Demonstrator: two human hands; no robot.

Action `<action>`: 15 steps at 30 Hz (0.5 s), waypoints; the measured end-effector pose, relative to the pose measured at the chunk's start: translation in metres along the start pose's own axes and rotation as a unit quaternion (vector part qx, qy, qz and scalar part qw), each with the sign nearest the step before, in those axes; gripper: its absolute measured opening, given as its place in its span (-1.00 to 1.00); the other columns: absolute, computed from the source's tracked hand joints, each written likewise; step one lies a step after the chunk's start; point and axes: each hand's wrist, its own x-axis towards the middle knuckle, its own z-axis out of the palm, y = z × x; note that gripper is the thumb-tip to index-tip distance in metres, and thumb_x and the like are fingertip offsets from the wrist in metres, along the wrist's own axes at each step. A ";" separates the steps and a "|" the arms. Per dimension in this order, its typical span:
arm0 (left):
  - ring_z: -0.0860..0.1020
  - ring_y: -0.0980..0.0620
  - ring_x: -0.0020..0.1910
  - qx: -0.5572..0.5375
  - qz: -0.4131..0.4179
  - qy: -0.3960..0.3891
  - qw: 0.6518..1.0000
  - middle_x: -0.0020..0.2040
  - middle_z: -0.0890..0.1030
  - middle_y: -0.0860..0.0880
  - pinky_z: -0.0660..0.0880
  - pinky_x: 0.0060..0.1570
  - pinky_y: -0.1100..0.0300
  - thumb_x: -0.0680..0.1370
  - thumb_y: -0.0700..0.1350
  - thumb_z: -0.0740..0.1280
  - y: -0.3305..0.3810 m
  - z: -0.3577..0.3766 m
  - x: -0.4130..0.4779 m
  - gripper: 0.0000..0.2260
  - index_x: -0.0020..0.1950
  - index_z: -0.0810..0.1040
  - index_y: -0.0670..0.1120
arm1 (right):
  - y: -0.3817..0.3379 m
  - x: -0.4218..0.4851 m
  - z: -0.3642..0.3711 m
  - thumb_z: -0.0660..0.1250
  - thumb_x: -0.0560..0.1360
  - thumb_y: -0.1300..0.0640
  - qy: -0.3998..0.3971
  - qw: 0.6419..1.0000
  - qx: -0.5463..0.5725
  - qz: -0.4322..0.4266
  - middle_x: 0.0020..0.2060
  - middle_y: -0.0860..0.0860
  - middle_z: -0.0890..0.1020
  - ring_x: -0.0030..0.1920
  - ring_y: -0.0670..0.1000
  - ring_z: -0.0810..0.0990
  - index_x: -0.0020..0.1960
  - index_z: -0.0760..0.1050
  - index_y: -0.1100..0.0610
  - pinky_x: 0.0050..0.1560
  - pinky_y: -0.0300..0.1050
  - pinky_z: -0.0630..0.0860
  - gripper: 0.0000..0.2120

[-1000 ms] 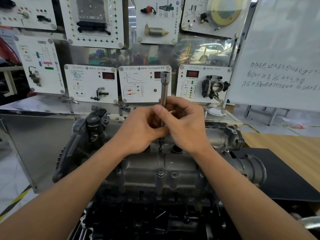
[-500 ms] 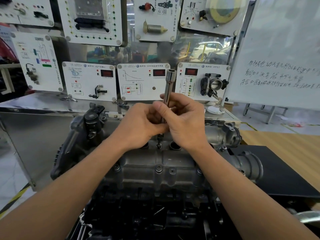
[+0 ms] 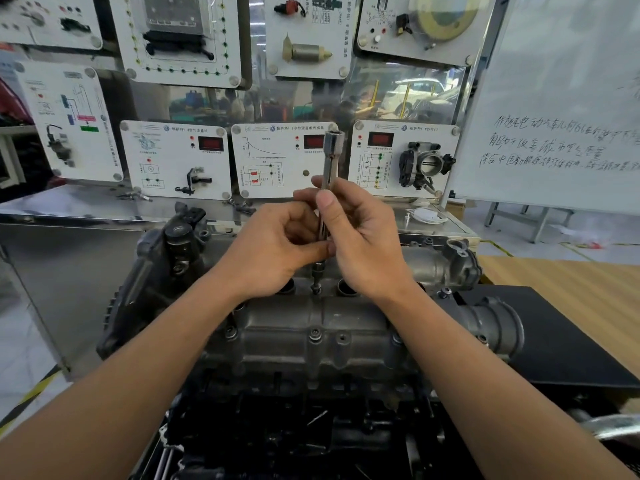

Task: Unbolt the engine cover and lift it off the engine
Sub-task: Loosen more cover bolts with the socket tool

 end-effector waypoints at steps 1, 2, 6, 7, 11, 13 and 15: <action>0.66 -0.18 -0.17 0.002 0.002 0.005 1.000 -0.18 0.69 -0.18 0.58 -0.04 -0.18 0.43 -0.16 0.53 0.000 -0.001 0.000 -0.75 0.03 0.61 -0.23 | 0.000 0.000 0.000 0.32 0.57 0.11 0.009 1.000 0.001 -0.006 -0.05 -0.07 0.71 0.05 -0.05 0.69 0.10 0.60 0.04 0.09 -0.07 0.62 -0.86; 0.65 -0.20 -0.18 0.007 0.006 0.009 1.000 -0.19 0.67 -0.19 0.58 -0.06 -0.18 0.42 -0.15 0.53 0.001 -0.001 0.000 -0.73 0.06 0.62 -0.20 | 0.000 0.001 0.000 0.36 0.55 0.12 0.015 1.000 -0.001 -0.012 -0.06 -0.04 0.72 0.03 -0.02 0.70 0.08 0.60 0.03 0.08 -0.04 0.63 -0.87; 0.61 -0.17 -0.21 0.038 0.010 0.031 0.999 -0.22 0.65 -0.16 0.56 -0.13 -0.12 0.40 -0.15 0.52 0.004 -0.001 -0.002 -0.77 -0.01 0.60 0.05 | -0.001 0.001 0.000 0.45 0.50 0.18 0.012 0.999 -0.043 -0.024 -0.17 -0.17 0.70 -0.09 -0.12 0.67 -0.01 0.61 -0.02 -0.05 -0.06 0.62 -0.87; 0.62 -0.13 -0.21 0.042 0.008 0.033 0.999 -0.22 0.66 -0.11 0.58 -0.14 -0.08 0.40 -0.14 0.51 0.003 -0.001 -0.002 -0.78 -0.05 0.58 0.10 | -0.001 0.000 0.000 0.46 0.48 0.16 0.011 0.998 -0.052 -0.022 -0.20 -0.17 0.68 -0.13 -0.12 0.66 -0.04 0.61 -0.02 -0.07 0.01 0.61 -0.89; 0.65 0.08 -0.17 0.035 0.007 0.030 0.999 -0.20 0.68 0.07 0.59 -0.12 0.03 0.40 -0.18 0.52 0.000 -0.001 0.000 -0.80 -0.07 0.61 0.04 | -0.002 0.000 0.002 0.56 0.38 0.10 0.004 0.998 -0.057 -0.009 -0.21 -0.14 0.65 -0.14 0.03 0.63 -0.04 0.59 -0.02 -0.07 0.11 0.58 -0.79; 0.65 0.08 -0.18 0.048 0.009 0.036 0.998 -0.23 0.68 0.08 0.61 -0.09 -0.03 0.39 -0.20 0.52 -0.001 -0.001 0.002 -0.82 -0.09 0.61 0.02 | -0.003 0.002 0.004 0.57 0.37 0.13 0.009 0.998 -0.067 -0.011 -0.25 -0.13 0.64 -0.20 0.01 0.60 -0.05 0.60 0.01 -0.11 0.12 0.56 -0.79; 0.67 0.13 -0.15 0.041 0.019 0.018 0.999 -0.19 0.70 0.11 0.62 -0.05 0.04 0.45 -0.19 0.49 -0.002 -0.002 0.003 -0.82 -0.06 0.62 0.07 | -0.002 0.004 0.003 0.52 0.43 0.14 0.010 0.997 -0.070 -0.005 -0.25 -0.10 0.64 -0.20 -0.03 0.61 -0.05 0.62 0.07 -0.10 0.18 0.57 -0.87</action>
